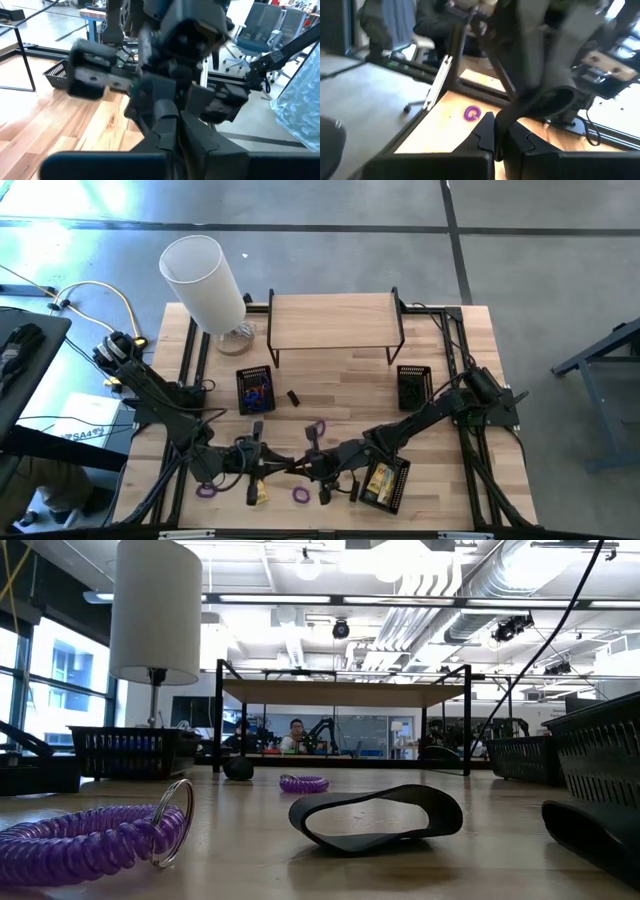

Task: Pick & Place Office Desk Supplies
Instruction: Put the rubber band into the top right bin

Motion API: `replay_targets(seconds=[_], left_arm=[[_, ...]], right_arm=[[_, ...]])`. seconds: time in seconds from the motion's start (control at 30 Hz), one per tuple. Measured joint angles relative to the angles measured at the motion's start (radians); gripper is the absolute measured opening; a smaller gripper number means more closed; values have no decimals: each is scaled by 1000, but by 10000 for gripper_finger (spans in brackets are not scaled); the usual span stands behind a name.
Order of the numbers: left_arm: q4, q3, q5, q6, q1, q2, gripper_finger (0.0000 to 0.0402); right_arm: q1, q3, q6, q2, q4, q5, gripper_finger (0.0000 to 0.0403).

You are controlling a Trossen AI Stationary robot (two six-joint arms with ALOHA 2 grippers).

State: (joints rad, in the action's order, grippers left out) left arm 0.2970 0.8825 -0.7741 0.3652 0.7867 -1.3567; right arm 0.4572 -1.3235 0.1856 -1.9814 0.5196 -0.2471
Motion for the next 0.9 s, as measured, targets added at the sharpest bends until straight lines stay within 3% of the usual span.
replay_targets(seconds=[0.37,0.63,0.9], left_arm=[[0,0,37,-9,-53,-6,138],[11,-1,36,-46,-65,-4,144],[14,-1,38,-46,-65,2,144]], right_arm=[[-21,-1,63,10,-126,-1,3],[7,-1,73,52,-247,-129,3],[61,0,17,104,-417,-336,3]])
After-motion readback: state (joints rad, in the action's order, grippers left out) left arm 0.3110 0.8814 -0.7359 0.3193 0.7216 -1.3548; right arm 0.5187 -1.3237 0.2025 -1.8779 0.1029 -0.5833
